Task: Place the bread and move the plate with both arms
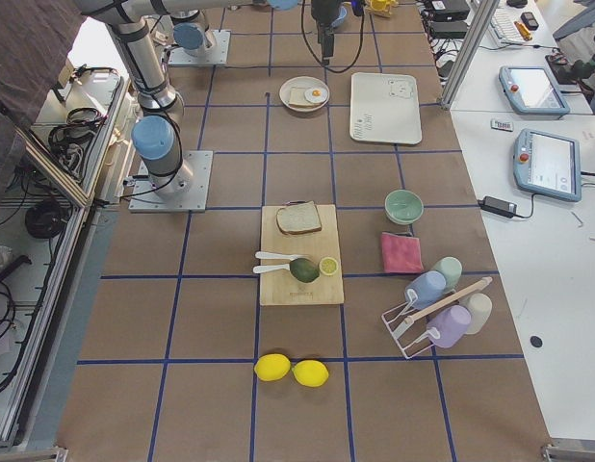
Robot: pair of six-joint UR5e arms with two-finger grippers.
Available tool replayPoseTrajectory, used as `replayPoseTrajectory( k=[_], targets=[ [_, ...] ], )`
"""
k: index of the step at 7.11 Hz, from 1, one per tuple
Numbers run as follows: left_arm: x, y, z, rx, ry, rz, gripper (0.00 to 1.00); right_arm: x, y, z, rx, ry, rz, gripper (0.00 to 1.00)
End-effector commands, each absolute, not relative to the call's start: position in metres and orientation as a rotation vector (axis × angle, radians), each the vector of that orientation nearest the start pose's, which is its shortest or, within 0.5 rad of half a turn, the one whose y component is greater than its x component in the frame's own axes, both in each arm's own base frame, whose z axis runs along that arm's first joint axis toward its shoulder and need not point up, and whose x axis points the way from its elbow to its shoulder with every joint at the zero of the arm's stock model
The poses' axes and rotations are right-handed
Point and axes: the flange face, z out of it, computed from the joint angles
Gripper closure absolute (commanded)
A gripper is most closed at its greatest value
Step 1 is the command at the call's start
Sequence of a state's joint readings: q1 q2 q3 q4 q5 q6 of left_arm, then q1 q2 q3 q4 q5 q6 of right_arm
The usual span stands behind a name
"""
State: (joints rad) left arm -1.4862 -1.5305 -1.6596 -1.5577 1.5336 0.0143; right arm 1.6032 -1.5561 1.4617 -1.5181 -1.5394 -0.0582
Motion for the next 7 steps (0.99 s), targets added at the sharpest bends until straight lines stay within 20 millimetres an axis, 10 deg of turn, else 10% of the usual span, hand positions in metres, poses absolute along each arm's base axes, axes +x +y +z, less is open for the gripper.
replayPoseTrajectory(
  k=[1,7],
  targets=[
    [-0.0967,-0.4818,0.4619,-0.113,3.178,0.065,0.0,0.1427,-0.4941,0.5164,-0.142,3.189,-0.019,0.0],
    [-0.0967,-0.4836,0.4584,-0.114,3.179,0.075,0.0,0.1457,-0.4984,0.5163,-0.145,3.16,-0.077,0.0]
  ],
)
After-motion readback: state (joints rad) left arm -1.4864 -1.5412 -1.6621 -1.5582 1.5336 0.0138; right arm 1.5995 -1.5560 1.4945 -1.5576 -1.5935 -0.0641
